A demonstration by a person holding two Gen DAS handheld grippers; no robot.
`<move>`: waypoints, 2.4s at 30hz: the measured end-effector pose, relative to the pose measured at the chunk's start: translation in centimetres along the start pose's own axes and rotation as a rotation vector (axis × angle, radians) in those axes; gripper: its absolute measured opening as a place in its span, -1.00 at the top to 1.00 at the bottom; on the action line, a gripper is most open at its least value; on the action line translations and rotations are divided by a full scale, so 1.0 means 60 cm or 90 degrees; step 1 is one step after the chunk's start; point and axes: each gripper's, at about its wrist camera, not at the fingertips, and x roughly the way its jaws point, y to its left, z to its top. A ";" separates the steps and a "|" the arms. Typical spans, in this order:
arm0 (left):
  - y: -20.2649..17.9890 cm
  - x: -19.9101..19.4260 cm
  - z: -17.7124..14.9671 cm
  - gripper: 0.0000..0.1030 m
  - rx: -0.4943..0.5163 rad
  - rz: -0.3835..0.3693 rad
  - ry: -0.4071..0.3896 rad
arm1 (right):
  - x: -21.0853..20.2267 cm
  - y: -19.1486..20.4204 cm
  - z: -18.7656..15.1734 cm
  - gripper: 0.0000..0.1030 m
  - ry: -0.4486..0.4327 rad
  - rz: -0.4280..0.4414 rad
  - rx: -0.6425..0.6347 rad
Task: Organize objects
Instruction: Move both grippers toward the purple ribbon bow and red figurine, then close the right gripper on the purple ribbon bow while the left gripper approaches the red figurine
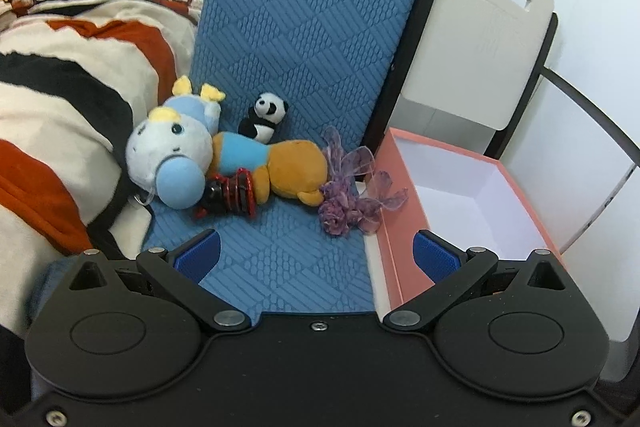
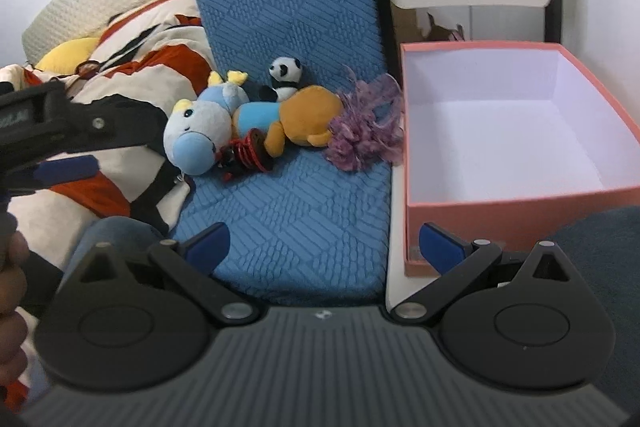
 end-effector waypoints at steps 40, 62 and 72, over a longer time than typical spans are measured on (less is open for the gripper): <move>0.130 0.309 0.020 -0.48 -0.026 0.032 0.039 | 0.264 0.035 0.092 -0.46 -0.014 0.009 -0.165; 0.137 0.395 0.052 0.58 -0.024 0.085 0.034 | 0.419 0.021 0.129 -0.32 0.066 -0.081 -0.170; 0.125 0.386 0.046 0.65 0.019 0.087 0.034 | 0.426 0.017 0.127 0.72 0.084 -0.079 -0.145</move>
